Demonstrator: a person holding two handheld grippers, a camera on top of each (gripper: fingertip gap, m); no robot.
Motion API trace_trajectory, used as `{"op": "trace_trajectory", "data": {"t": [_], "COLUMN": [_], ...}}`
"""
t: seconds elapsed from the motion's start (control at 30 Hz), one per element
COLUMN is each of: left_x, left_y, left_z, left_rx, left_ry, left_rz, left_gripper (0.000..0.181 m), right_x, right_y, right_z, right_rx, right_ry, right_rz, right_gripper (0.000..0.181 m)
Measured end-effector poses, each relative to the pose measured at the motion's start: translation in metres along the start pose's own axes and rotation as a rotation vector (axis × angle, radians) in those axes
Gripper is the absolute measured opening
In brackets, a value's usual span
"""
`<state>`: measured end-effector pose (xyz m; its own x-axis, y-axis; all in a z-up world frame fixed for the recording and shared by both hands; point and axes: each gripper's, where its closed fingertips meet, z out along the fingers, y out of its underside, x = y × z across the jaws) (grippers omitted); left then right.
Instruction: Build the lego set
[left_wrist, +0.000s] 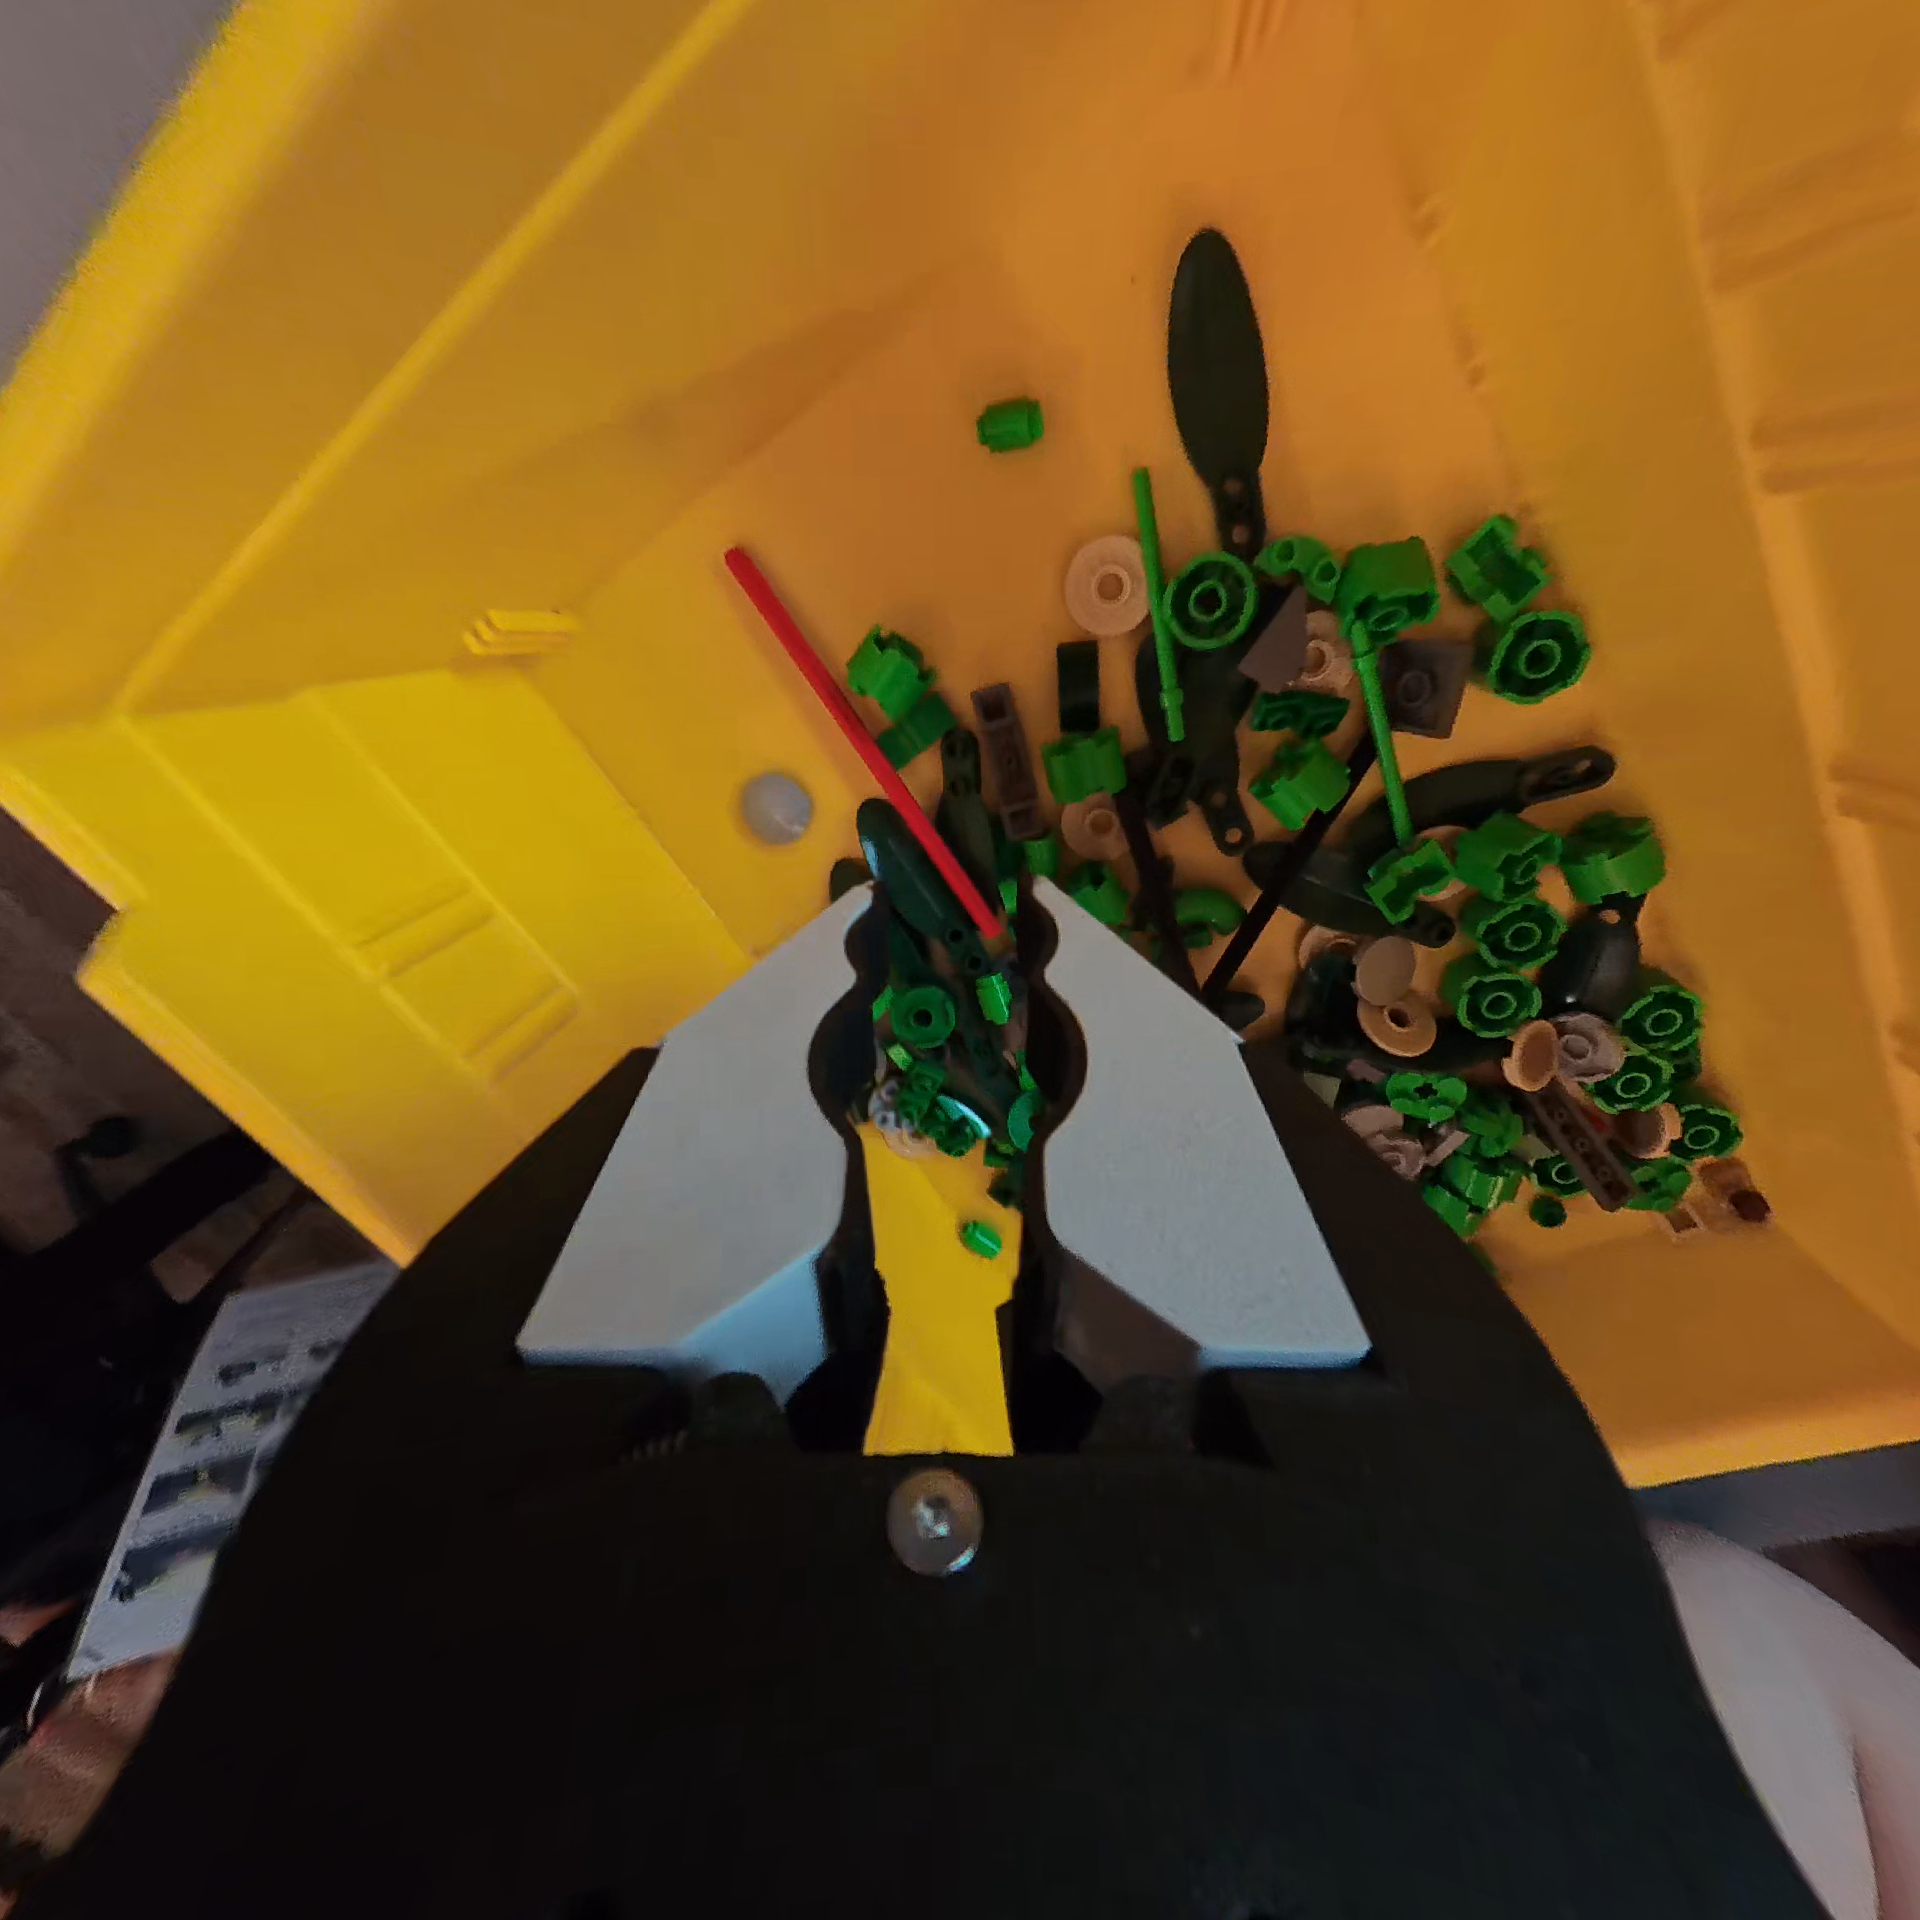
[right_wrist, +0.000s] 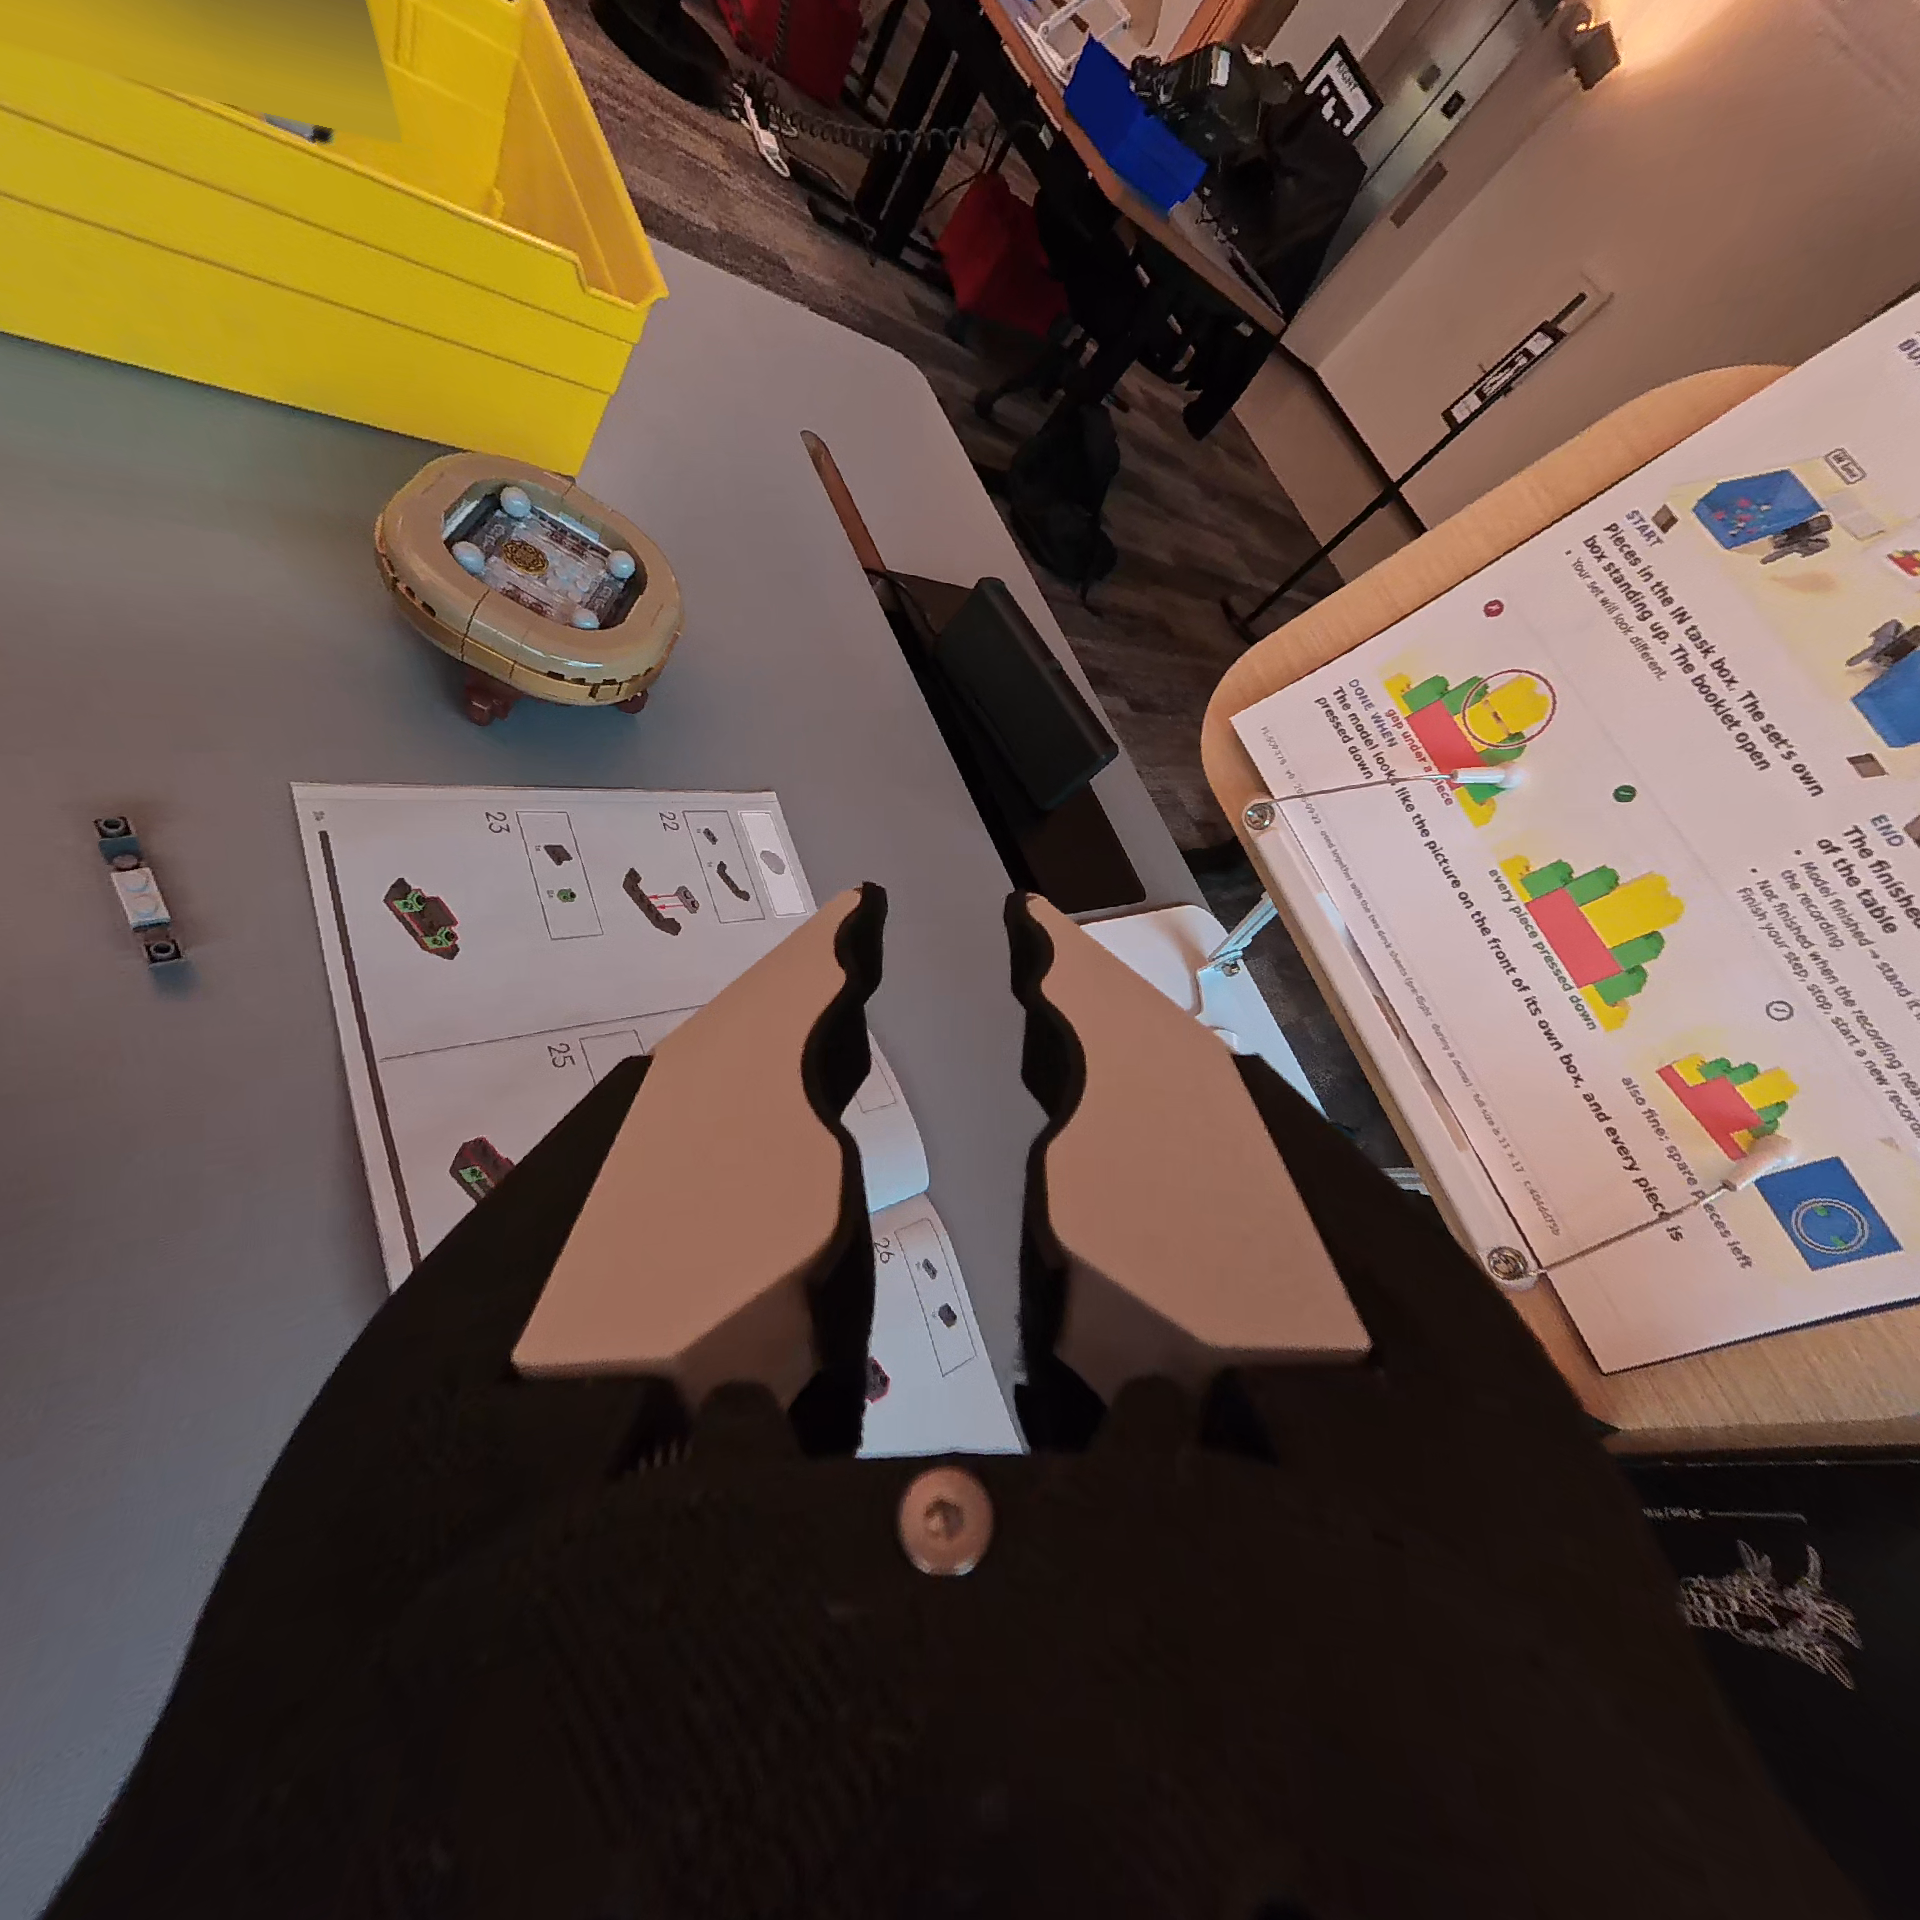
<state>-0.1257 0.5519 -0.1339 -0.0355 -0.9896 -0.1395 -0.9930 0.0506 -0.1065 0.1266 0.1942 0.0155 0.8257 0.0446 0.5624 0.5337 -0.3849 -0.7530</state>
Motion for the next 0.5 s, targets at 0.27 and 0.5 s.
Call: {"op": "trace_trajectory", "data": {"t": [0.27,0.5], "left_x": [0.007,0.01], "left_y": [0.016,0.023], "left_z": [0.0,-0.002], "left_rx": [-0.077,-0.095], "left_ry": [0.013,0.046], "left_rz": [-0.002,-0.019], "left_gripper": [0.015,0.016], "right_x": [-0.001,-0.002], "right_y": [0.002,0.003], "right_z": [0.001,0.002], "right_rx": [-0.007,-0.013], "right_ry": [-0.007,-0.01], "right_rz": [0.007,0.002], "right_gripper": [0.022,0.022]}}
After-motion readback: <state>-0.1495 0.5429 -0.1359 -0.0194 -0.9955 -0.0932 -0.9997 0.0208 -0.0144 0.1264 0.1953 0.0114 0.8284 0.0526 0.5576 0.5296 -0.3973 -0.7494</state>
